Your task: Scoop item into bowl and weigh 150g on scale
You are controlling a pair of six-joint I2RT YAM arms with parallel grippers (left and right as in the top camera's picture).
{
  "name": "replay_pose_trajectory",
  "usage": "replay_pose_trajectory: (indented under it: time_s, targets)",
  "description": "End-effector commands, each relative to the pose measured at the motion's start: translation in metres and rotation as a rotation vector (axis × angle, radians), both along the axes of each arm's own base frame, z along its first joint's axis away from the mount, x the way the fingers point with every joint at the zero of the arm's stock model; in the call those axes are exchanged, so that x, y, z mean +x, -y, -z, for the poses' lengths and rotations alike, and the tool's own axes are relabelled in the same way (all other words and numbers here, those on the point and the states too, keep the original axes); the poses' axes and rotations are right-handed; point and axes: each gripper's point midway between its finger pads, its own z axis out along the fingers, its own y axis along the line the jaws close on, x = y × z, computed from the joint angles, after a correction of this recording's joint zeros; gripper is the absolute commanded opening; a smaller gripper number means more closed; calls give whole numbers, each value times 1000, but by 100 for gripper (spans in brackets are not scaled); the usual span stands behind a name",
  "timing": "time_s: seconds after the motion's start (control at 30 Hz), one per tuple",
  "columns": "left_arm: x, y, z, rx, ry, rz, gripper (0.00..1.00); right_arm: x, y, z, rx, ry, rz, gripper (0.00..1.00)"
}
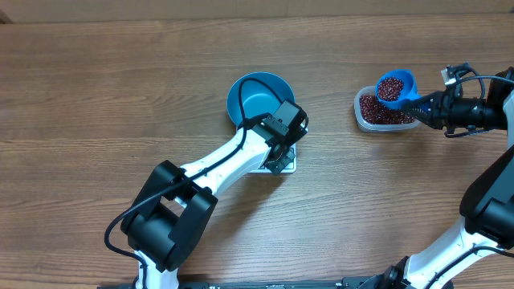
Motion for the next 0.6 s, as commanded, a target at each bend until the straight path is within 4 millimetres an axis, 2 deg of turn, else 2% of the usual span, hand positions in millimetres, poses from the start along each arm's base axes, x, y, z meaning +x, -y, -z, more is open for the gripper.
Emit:
replay_pose_trajectory:
  time_s: [0.0, 0.17, 0.3, 0.57]
  targets:
    - [17, 7, -18, 0, 36, 37, 4, 1, 0, 0, 15, 7, 3, 4]
    - [22, 10, -32, 2, 46, 50, 4, 2, 0, 0, 11, 15, 3, 4]
    - [15, 5, -30, 25, 18, 60, 4, 3, 1, 0, 8, 19, 3, 4]
    - [14, 5, -30, 31, 18, 78, 4, 3, 1, 1, 8, 20, 3, 4]
